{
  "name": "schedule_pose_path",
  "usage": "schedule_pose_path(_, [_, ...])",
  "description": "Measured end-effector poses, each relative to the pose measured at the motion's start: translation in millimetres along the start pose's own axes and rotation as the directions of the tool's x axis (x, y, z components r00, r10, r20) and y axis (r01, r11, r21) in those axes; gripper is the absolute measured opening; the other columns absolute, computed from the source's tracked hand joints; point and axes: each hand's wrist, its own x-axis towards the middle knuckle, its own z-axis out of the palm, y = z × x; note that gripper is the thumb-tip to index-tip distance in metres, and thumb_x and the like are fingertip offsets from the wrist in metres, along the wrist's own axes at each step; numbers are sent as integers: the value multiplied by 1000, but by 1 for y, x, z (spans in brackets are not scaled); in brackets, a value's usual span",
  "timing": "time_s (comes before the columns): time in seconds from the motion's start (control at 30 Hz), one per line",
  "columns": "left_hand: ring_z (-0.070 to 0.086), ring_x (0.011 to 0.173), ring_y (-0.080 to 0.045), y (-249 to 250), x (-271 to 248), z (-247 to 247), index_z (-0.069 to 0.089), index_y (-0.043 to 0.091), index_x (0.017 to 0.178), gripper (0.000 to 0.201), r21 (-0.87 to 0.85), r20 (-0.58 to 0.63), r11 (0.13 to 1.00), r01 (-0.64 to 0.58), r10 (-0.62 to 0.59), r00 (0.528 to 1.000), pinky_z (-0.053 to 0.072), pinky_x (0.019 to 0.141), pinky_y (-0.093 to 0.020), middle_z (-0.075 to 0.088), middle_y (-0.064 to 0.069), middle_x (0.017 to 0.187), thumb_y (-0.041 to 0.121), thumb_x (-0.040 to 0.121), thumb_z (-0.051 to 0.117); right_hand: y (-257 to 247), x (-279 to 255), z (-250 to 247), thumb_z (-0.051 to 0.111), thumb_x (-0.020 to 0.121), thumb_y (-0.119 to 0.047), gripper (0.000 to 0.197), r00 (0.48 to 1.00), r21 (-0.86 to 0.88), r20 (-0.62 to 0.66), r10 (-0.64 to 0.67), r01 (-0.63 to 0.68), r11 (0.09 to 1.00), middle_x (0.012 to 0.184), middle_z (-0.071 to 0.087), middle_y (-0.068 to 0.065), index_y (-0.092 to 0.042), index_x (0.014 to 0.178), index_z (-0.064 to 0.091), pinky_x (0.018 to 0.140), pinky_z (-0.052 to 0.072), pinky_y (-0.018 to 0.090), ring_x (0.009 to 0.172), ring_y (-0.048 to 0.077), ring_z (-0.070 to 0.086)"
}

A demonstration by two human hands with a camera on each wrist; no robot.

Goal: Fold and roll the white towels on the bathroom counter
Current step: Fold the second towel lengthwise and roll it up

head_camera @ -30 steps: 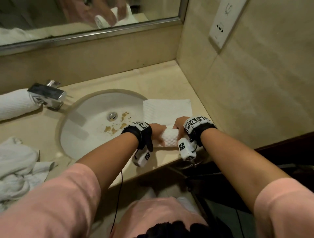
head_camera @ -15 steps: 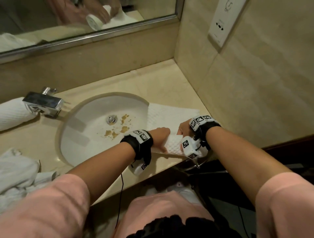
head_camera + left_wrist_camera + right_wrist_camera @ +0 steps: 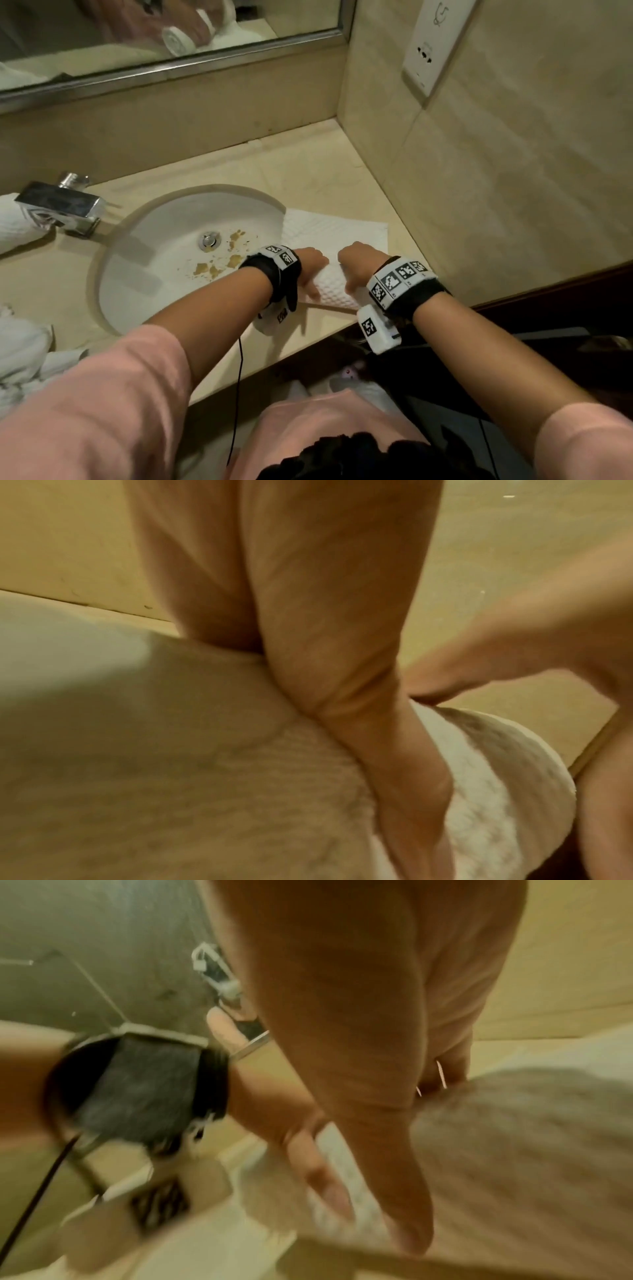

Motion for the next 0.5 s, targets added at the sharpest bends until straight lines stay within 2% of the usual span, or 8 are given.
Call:
schedule_pose_path(0.07, [59,103,-23,-4,4,-4,54,9,116,56,-43,41,999,10,-9,999,49,87,-30,62,-4,110,35,74,79,-9,-4,18,79,73,-30,58,999,-11,-37,-14,14,1000,112,60,9,-7,118,53,84,51,33,101,24,59])
schedule_pose_path(0.13, [59,104,-23,-6,7,-6,53,7,117,62,-30,47,1000,4,-3,999,47,88,-30,62,-4,112,41,72,80,-19,-10,38,79,73,-35,92,994,-105,-112,-2,-10,994,138,41,16,2,141,28,106,38,37,126,30,43])
schedule_pose_path(0.17, [58,103,-23,-5,8,-6,51,7,118,68,0,38,1000,-7,7,999,47,89,-30,61,-6,114,47,71,79,-22,-12,47,78,74,-34,100,985,-148,-170,14,-40,988,146,31,19,5,145,18,113,30,40,134,32,34])
schedule_pose_path(0.2, [58,103,-24,-5,7,-5,51,6,120,72,42,18,999,-13,12,1000,47,90,-30,60,-8,116,51,71,77,-24,-12,56,75,78,-29,100,975,-162,-222,31,-68,984,150,24,21,6,146,12,116,23,41,139,34,27])
schedule_pose_path(0.27, [54,105,-24,-3,3,1,50,5,122,73,122,-75,992,-21,30,997,44,93,-30,56,-10,117,54,73,73,-23,-10,67,65,86,-19,84,957,-174,-287,30,-83,981,152,22,22,6,146,12,119,18,41,141,33,23])
schedule_pose_path(0.33, [48,109,-25,0,-1,12,49,6,124,76,222,-211,975,-26,74,975,39,95,-31,51,-9,120,56,72,72,-22,-5,69,56,90,-14,65,949,-171,-317,5,-62,983,146,31,20,3,143,22,116,23,40,136,32,31])
schedule_pose_path(0.4, [44,111,-25,5,-4,27,46,6,128,80,263,-317,965,8,78,945,38,98,-33,48,-9,124,55,71,72,-19,0,63,55,89,-14,49,948,-142,-317,2,-50,989,133,45,13,-3,133,36,106,34,36,122,27,43])
schedule_pose_path(0.5, [43,121,-31,17,-11,49,32,-2,141,80,281,-399,954,102,20,917,30,110,-41,44,-15,133,35,79,68,-13,9,48,67,84,-18,49,976,36,-214,39,-32,999,122,54,8,-8,126,45,96,42,31,111,23,54])
